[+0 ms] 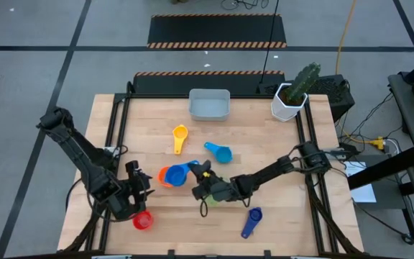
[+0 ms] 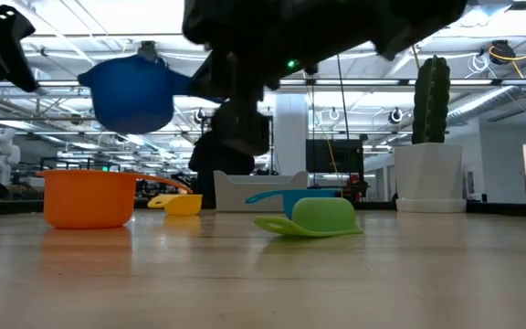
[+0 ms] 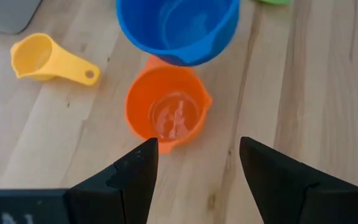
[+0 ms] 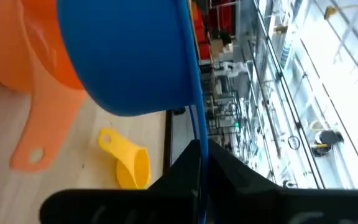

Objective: Nest measuring cups in basket
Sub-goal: Stack the blue measuring cup into the orange measuring cup

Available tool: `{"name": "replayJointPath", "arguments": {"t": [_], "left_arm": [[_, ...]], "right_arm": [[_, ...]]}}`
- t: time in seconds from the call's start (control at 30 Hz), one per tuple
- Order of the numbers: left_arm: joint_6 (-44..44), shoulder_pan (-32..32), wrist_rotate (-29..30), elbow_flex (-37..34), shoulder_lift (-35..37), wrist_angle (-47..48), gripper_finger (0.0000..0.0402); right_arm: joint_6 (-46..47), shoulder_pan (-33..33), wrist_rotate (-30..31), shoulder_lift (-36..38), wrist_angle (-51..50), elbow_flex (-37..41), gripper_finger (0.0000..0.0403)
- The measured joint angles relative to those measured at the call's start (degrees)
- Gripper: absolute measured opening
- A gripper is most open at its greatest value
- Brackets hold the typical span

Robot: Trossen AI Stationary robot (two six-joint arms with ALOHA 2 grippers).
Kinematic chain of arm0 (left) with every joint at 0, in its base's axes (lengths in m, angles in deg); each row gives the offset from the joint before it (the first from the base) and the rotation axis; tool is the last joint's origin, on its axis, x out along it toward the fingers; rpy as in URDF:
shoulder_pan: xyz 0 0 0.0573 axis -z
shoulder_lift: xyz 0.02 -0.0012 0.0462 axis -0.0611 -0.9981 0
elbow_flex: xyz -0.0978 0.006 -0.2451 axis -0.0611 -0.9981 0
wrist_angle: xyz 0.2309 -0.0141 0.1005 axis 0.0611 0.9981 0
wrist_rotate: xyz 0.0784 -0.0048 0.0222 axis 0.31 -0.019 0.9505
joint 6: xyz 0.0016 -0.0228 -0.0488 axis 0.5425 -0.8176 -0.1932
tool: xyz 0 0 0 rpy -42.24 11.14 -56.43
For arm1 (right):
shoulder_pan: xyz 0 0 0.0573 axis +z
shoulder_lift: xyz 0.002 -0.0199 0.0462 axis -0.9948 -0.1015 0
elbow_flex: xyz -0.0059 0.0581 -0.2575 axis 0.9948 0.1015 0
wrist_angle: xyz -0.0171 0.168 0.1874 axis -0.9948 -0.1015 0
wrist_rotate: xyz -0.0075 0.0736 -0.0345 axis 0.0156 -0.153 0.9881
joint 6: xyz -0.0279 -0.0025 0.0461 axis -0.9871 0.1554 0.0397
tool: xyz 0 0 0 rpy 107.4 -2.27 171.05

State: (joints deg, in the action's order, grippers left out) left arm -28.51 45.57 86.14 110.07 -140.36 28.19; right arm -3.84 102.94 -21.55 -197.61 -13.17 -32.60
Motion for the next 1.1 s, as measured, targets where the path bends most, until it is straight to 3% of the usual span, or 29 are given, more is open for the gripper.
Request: {"name": "replayJointPath", "arguments": {"t": [0.23,0.8,1.1], "left_arm": [[-1.83,2.98,4.89,0.02,2.17,1.41,0.0230],[0.63,3.46,12.93,0.02,4.42,1.38,0.0230],[0.48,3.46,15.01,0.02,4.42,0.90,0.0230]], "right_arm": [[-0.33,-3.09,-6.83,-3.49,0.71,-1.83,0.0000],[1.23,-4.74,-11.82,-3.40,0.47,-1.94,0.0000],[8.72,-7.42,-14.98,-3.40,-1.34,-1.88,0.0002]]}}
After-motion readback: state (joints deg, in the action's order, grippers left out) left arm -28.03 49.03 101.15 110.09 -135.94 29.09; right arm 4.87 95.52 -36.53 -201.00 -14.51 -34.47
